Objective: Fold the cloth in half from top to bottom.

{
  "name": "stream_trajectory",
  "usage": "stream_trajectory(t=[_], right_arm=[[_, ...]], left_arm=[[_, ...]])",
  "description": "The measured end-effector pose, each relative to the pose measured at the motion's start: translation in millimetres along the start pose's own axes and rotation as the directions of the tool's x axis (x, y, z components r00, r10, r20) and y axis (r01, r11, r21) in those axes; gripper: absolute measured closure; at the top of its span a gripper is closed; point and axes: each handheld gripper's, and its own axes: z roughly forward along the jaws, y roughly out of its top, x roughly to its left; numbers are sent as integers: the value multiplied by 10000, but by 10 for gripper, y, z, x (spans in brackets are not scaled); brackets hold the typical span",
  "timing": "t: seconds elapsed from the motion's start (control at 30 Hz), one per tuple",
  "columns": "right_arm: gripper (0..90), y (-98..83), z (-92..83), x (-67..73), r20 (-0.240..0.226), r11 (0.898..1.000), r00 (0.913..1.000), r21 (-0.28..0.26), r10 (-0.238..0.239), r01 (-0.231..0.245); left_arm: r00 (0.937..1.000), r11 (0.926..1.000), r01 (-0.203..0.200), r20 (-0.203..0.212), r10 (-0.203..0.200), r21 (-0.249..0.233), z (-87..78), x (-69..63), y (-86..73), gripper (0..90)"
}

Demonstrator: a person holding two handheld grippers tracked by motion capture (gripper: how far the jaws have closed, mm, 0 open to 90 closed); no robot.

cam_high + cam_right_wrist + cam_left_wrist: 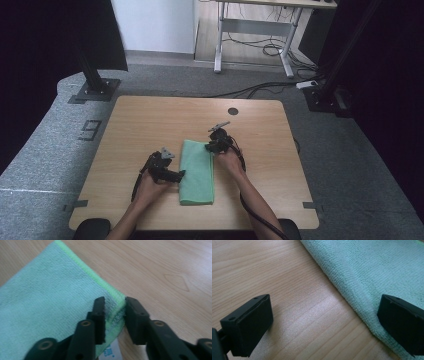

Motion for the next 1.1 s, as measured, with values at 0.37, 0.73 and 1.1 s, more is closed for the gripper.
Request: stream_trajectory(t=[0.37, 0.73, 1.1], right_arm=[[847, 32, -45, 56, 73, 9990, 9990, -42, -435, 435], [848, 77, -446, 138, -333, 9913, 9971, -1155, -682, 639], [848, -30, -848, 321, -1143, 9735, 9851, -2040, -1287, 1035]], left_arm=[[10000, 10000, 10, -8, -10, 8, -1, -1, 0, 3], [9999, 10000, 95, -61, -95, -14, -2, -11, -3, 3], [9998, 9999, 136, -139, -136, -1, -5, -18, -6, 3]])
